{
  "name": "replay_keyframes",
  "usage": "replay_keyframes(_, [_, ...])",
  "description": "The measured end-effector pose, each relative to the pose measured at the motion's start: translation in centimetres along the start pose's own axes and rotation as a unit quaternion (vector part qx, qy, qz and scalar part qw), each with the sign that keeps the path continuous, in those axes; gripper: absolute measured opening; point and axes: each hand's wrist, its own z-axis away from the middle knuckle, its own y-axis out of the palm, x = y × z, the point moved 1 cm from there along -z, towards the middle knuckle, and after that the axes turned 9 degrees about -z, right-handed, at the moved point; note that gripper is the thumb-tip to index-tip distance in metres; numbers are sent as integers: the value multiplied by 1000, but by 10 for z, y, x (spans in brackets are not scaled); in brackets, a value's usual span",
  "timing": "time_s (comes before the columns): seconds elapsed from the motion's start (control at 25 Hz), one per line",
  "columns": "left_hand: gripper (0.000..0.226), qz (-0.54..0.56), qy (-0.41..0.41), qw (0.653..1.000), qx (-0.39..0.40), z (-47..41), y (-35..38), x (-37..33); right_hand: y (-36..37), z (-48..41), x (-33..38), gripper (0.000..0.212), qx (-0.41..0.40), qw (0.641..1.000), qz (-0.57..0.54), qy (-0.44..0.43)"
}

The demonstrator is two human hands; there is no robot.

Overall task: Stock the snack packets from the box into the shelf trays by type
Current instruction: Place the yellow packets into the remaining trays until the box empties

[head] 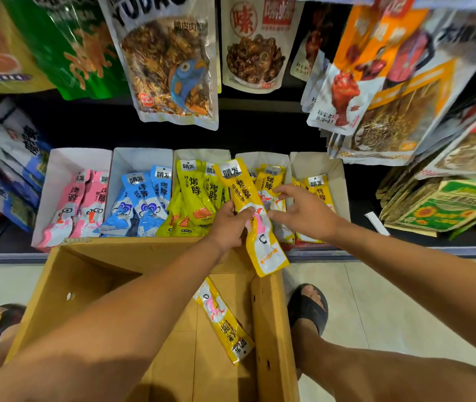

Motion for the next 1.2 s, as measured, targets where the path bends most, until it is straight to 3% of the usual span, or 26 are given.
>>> replay_keyframes(0.12, [22,-16,8,1000,10,8,13,-14,7,20,26,75,-3,998,69,-6])
replay_keyframes(0.28, [24,-30,12,999,4,11,24,-17,10,32,30,67,-26,994,106,9])
replay_keyframes(0.48, [35,-88,22,995,36,7,28,-11,6,28,14,48,-35,998,5,58])
replay_keyframes(0.6, [30,-188,102,976,31,6,15,0,-2,22,-9,40,-60,992,-47,105])
replay_keyframes(0.68, [34,-324,174,930,6,3,-6,10,-12,16,-31,38,-78,984,-60,151])
replay_keyframes(0.8, [40,-548,266,790,-72,-8,-44,27,-32,6,-75,42,-96,973,-9,210])
replay_keyframes(0.88, [40,-622,295,719,-98,-17,-66,37,-43,-5,-106,48,-100,968,10,232])
replay_keyframes(1.0, [45,-678,281,674,-87,-28,-92,52,-56,-25,-143,54,-77,956,73,273])
replay_keyframes(1.2, [56,-704,277,648,-88,-37,-103,64,-49,-64,-193,70,-49,946,161,278])
